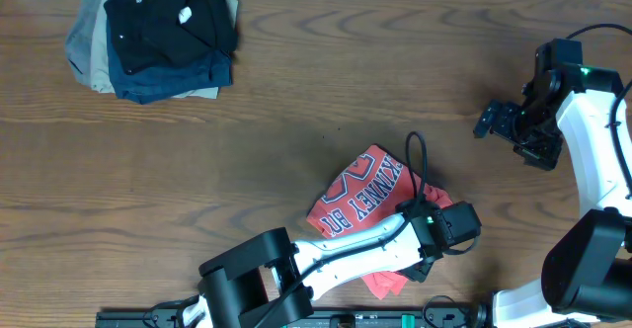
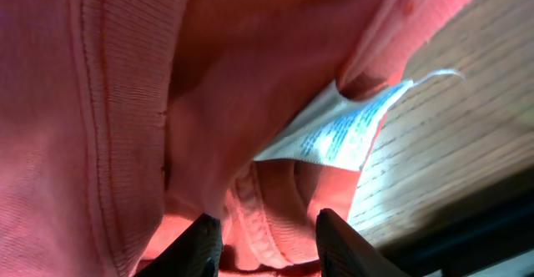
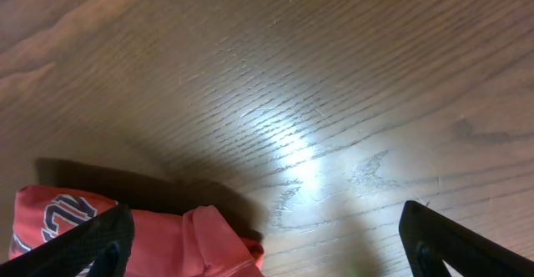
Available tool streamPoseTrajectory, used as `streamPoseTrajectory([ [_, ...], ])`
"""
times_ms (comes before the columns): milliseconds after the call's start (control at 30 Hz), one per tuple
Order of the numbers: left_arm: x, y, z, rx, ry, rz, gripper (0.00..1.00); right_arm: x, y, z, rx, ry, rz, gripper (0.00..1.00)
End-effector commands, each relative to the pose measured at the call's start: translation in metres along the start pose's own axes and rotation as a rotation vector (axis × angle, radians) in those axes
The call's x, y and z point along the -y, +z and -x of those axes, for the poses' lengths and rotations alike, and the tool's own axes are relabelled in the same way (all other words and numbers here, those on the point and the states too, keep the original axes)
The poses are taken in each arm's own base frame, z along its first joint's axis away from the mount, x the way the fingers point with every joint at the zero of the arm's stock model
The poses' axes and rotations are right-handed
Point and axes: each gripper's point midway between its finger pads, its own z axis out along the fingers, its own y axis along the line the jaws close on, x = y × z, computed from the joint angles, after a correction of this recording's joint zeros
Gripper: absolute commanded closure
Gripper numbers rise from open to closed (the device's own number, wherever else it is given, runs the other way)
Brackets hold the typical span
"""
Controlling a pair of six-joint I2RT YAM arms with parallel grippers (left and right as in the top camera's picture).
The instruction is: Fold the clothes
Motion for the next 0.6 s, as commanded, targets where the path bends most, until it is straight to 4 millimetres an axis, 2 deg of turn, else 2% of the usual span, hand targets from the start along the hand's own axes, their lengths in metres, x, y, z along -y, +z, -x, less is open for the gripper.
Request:
streamPoseTrajectory([
  [0,-0.003,0.004,-0.002,-0.004,-0.079,0.018,0.62,-0.001,-0.002,0.003,0.005,-0.01,0.006,0.01],
  [167,-0.009,0.007,0.001,0.016,-0.122,0.053,0.61,-0.001,-0.002,0.003,0.005,-0.01,0.005,0.01],
  [333,-0.012,0.017,-0.004,-0.011,-0.12,0.079,0.62,-0.001,-0.002,0.003,0.005,-0.01,0.006,0.01],
  [567,-0.013,0.017,-0.006,-0.017,-0.119,0.084,0.7,-0.001,-0.002,0.003,0.005,-0.01,0.006,0.01],
])
